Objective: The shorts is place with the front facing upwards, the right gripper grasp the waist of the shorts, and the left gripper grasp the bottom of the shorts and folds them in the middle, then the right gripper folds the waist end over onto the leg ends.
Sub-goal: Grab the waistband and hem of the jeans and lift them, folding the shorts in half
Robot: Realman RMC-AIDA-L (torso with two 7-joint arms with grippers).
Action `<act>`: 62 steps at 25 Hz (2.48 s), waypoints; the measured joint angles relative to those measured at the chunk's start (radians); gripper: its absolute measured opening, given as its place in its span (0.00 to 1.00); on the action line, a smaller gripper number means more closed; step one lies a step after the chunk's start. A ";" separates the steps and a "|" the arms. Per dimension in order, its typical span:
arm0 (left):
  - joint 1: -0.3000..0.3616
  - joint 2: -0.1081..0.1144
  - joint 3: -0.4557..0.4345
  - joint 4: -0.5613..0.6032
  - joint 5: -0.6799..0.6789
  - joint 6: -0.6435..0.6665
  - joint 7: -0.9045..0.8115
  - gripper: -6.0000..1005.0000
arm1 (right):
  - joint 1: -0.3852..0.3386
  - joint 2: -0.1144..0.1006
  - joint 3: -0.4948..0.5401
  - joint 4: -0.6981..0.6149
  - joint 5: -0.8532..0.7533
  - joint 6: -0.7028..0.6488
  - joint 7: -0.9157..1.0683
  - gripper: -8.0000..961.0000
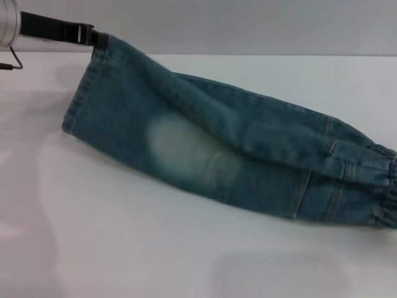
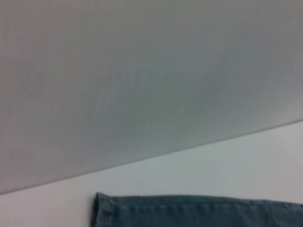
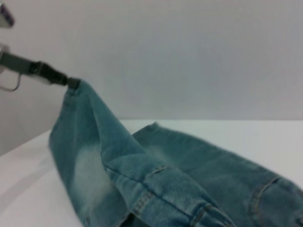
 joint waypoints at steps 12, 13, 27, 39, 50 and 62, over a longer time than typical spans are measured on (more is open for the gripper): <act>0.014 -0.057 0.002 -0.022 0.002 -0.141 0.039 0.02 | 0.045 0.030 0.030 0.145 0.068 0.201 -0.114 0.01; 0.019 -0.072 0.002 -0.022 0.002 -0.152 0.050 0.02 | 0.050 0.036 0.030 0.146 0.075 0.216 -0.121 0.01; 0.028 -0.111 -0.002 -0.012 -0.006 -0.228 0.107 0.02 | 0.040 0.055 0.042 0.219 0.236 0.322 -0.261 0.01; 0.010 -0.139 0.002 -0.012 -0.008 -0.322 0.142 0.02 | 0.054 0.081 0.056 0.279 0.386 0.372 -0.375 0.01; -0.003 -0.148 0.018 -0.046 -0.010 -0.388 0.166 0.02 | 0.065 0.081 0.057 0.342 0.492 0.422 -0.443 0.01; 0.003 -0.154 0.141 -0.078 -0.010 -0.527 0.160 0.10 | 0.076 0.081 0.045 0.351 0.489 0.430 -0.443 0.01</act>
